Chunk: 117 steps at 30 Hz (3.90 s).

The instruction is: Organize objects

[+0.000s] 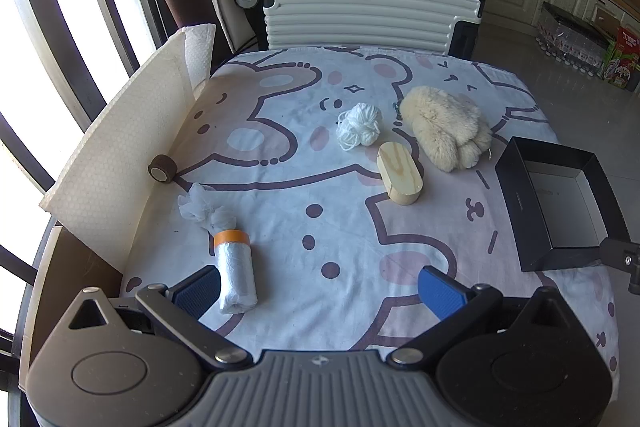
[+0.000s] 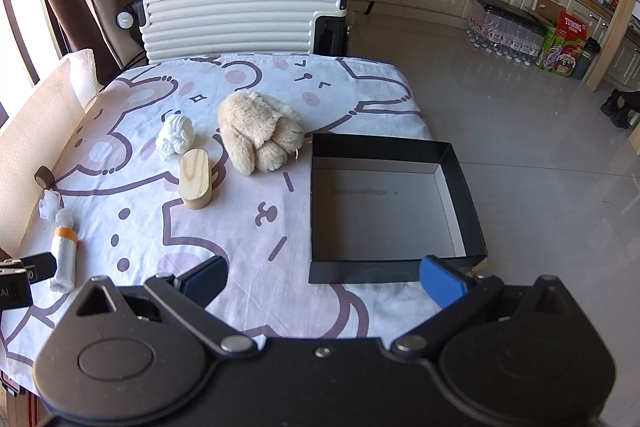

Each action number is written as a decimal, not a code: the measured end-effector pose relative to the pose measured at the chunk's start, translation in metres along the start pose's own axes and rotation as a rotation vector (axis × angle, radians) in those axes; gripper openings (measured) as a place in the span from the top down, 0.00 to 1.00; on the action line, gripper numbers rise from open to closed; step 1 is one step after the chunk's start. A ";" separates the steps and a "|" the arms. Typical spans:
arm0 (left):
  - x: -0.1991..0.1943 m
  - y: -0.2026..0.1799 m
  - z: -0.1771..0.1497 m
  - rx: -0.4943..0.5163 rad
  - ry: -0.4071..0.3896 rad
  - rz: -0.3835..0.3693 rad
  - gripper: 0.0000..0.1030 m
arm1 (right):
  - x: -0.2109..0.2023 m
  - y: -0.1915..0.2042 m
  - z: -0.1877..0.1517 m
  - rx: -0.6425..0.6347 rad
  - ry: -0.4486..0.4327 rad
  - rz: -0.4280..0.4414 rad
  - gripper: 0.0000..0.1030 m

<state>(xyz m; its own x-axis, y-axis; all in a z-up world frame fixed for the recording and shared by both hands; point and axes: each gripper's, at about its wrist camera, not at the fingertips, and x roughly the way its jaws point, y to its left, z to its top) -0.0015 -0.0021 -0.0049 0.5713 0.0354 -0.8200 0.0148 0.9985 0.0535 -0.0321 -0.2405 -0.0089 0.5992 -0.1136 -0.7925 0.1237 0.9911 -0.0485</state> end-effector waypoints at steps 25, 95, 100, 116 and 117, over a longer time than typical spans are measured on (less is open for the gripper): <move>0.000 0.000 0.001 0.001 0.003 -0.002 0.00 | 0.001 0.000 -0.002 -0.004 0.005 -0.002 0.00; -0.018 0.026 0.000 -0.004 -0.087 0.043 0.00 | -0.009 0.024 0.011 -0.042 -0.040 0.020 0.00; -0.019 0.051 0.000 -0.051 -0.092 0.060 0.00 | -0.013 0.042 0.023 -0.049 -0.054 0.047 0.00; -0.029 0.104 0.023 -0.114 -0.120 0.105 0.00 | -0.021 0.111 0.067 -0.134 -0.091 0.139 0.00; -0.028 0.105 0.028 -0.118 -0.120 0.105 0.00 | -0.020 0.114 0.072 -0.131 -0.097 0.147 0.00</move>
<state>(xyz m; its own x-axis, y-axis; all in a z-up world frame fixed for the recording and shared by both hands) 0.0067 0.1007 0.0398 0.6587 0.1416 -0.7390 -0.1426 0.9878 0.0621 0.0270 -0.1303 0.0458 0.6774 0.0334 -0.7349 -0.0708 0.9973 -0.0199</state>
